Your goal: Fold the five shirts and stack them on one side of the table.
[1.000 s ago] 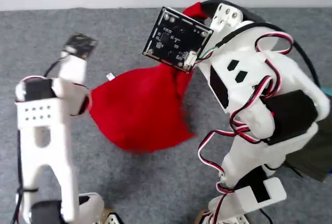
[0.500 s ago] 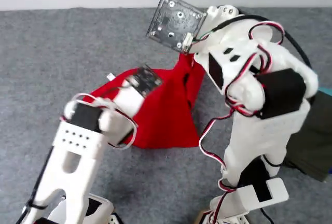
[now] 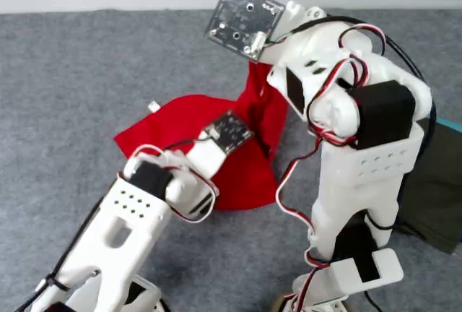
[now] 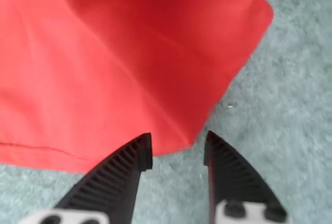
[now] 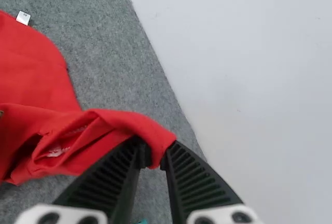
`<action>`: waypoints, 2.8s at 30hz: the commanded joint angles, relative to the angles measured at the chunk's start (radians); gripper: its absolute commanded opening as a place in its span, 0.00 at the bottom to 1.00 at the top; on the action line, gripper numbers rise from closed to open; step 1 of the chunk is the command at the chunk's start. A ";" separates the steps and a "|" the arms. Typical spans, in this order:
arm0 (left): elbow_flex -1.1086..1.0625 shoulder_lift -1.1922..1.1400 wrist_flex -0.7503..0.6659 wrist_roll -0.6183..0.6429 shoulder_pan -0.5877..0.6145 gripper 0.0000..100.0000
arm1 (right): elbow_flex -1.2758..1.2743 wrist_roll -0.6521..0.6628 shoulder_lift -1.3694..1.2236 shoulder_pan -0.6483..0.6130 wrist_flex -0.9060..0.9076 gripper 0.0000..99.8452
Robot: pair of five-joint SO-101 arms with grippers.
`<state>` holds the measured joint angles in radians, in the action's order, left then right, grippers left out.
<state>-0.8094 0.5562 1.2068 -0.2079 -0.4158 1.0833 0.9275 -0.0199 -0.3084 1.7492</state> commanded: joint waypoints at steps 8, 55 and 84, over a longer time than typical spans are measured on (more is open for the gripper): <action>-0.189 0.015 -0.318 0.015 0.061 0.18 | -0.041 -0.018 0.001 0.128 0.027 0.01; 0.598 -0.733 0.081 0.092 -0.160 0.22 | -0.683 -0.140 -0.002 0.306 -0.154 0.01; 0.822 -1.037 0.061 0.086 -0.238 0.02 | -0.684 -0.140 -0.002 0.306 -0.154 0.01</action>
<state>-0.0269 -0.4856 1.2666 -0.1204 -0.6490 0.3943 0.7986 -0.0292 -0.0138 1.6126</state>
